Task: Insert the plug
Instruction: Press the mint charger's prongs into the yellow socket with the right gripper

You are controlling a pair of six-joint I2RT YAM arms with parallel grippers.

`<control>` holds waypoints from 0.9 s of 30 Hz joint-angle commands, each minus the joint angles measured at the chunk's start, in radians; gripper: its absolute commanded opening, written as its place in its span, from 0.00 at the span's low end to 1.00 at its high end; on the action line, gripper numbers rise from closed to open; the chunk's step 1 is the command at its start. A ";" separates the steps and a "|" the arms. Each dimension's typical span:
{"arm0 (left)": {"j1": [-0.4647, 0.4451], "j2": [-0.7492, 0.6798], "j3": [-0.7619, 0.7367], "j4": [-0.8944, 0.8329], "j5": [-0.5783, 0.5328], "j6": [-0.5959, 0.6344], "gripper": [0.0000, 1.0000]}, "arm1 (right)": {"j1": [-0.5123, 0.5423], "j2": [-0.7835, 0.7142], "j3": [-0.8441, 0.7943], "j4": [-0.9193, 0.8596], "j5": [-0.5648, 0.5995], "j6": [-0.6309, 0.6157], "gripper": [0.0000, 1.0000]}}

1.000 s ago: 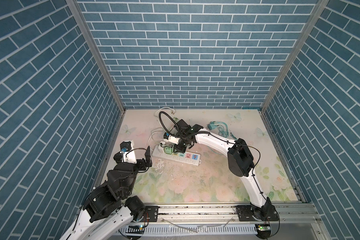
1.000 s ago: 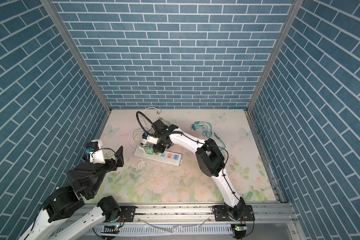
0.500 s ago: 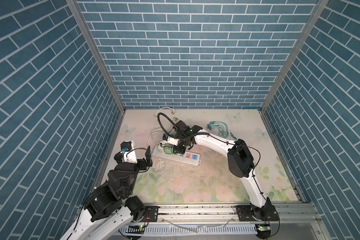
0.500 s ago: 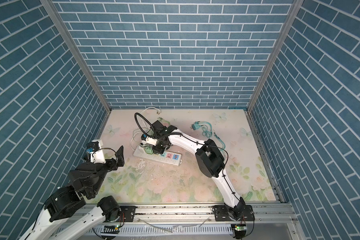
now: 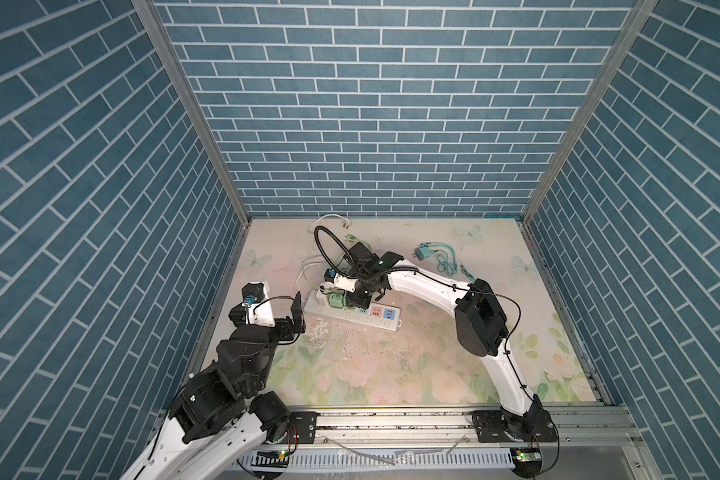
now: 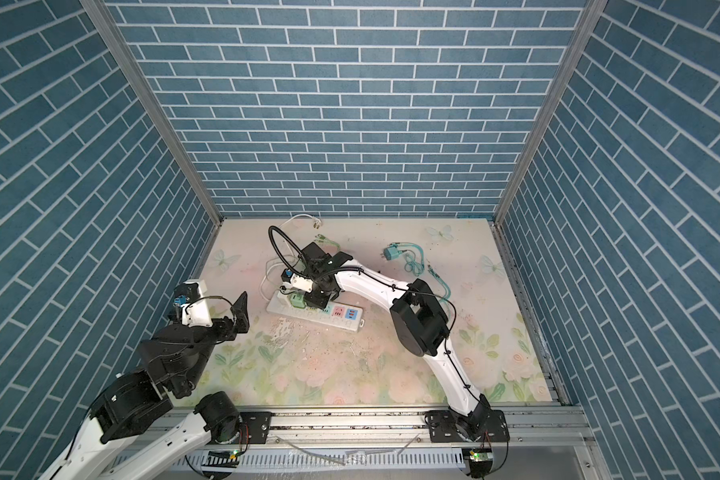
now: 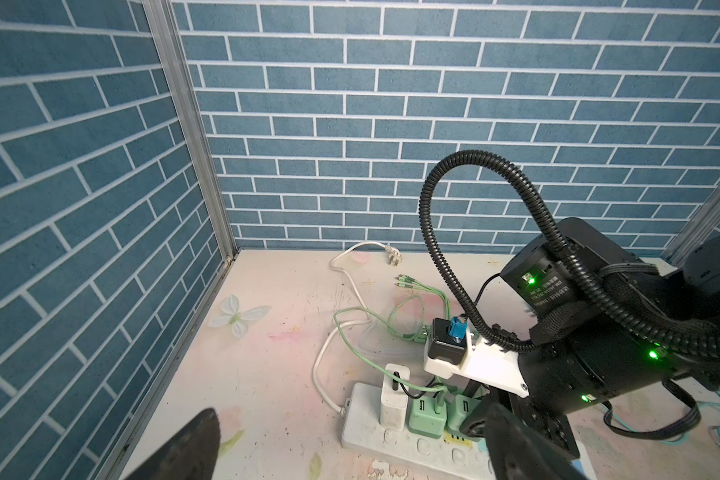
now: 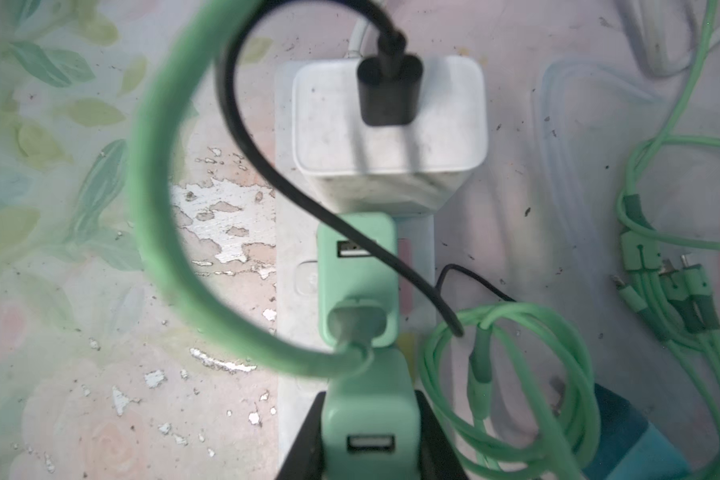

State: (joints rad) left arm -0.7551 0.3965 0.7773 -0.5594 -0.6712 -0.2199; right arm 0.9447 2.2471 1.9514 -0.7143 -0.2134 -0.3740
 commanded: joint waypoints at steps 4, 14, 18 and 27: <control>0.003 -0.007 -0.013 0.013 -0.004 0.005 1.00 | 0.014 0.016 0.016 0.031 -0.006 0.006 0.00; 0.003 -0.016 -0.017 0.016 -0.004 0.009 1.00 | 0.031 -0.014 -0.048 0.047 0.005 0.040 0.00; 0.003 -0.020 -0.021 0.019 -0.004 0.005 1.00 | 0.031 -0.040 -0.102 0.076 0.023 0.051 0.00; 0.003 -0.024 -0.009 0.020 0.014 0.004 1.00 | 0.041 0.047 -0.068 0.056 0.084 0.124 0.00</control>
State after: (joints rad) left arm -0.7551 0.3851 0.7689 -0.5526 -0.6647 -0.2199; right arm 0.9726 2.2391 1.8797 -0.6304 -0.1673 -0.2989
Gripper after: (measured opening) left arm 0.996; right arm 0.279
